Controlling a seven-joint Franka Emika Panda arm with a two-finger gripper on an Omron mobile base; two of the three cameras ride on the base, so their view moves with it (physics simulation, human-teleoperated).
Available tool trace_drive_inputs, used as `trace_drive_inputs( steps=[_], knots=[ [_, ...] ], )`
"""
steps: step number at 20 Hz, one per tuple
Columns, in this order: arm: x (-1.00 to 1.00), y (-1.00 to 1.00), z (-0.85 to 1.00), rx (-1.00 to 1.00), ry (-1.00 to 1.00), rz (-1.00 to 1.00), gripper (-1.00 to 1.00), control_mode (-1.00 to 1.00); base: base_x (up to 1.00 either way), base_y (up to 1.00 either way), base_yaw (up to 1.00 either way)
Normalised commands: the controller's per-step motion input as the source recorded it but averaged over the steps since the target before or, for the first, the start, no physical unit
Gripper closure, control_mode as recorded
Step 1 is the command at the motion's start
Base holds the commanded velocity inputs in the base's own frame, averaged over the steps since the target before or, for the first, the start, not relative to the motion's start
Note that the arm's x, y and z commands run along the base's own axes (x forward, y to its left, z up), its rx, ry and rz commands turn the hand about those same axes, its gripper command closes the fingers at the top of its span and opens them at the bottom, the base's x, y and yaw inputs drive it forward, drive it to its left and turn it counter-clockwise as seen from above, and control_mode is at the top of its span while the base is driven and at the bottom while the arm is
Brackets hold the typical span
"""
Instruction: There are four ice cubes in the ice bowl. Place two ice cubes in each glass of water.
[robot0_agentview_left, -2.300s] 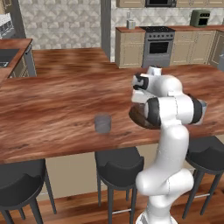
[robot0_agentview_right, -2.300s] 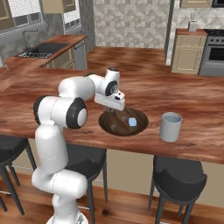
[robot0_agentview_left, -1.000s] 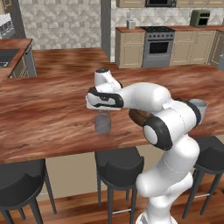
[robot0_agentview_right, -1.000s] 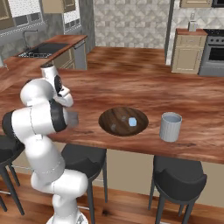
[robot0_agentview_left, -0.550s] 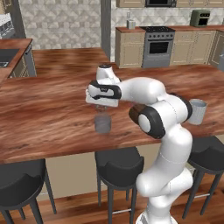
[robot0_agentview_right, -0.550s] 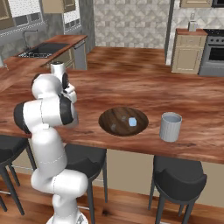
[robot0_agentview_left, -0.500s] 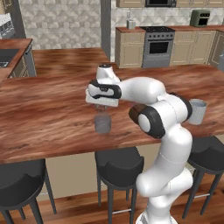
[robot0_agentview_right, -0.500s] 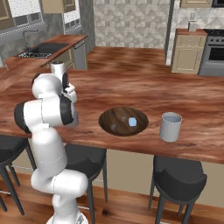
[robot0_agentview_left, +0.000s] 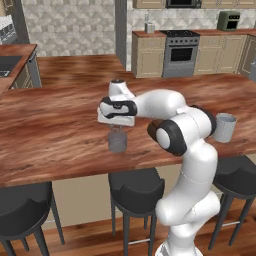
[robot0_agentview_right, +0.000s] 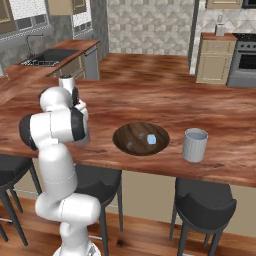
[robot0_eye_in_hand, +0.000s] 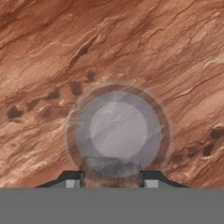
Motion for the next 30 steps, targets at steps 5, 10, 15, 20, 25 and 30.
trace_drive_inputs(
  steps=[5,10,15,20,25,30],
  knots=[
    [0.0,-0.01,-0.22,0.0,0.0,0.0,1.0,-1.0,0.0,0.0,0.0],
    [0.09,-0.02,-0.08,0.0,0.0,0.0,1.0,-1.0,0.0,0.0,0.0],
    [0.12,0.0,-0.07,0.0,0.0,0.0,1.0,-1.0,0.0,0.0,0.0],
    [0.16,0.0,-0.04,0.0,0.0,0.0,1.0,-1.0,0.0,0.0,0.0],
    [0.2,-0.05,0.0,0.0,0.0,0.0,1.0,-1.0,0.0,0.0,0.0],
    [0.17,-0.08,0.0,0.0,0.0,0.0,1.0,-1.0,0.0,0.0,0.0]
  ],
)
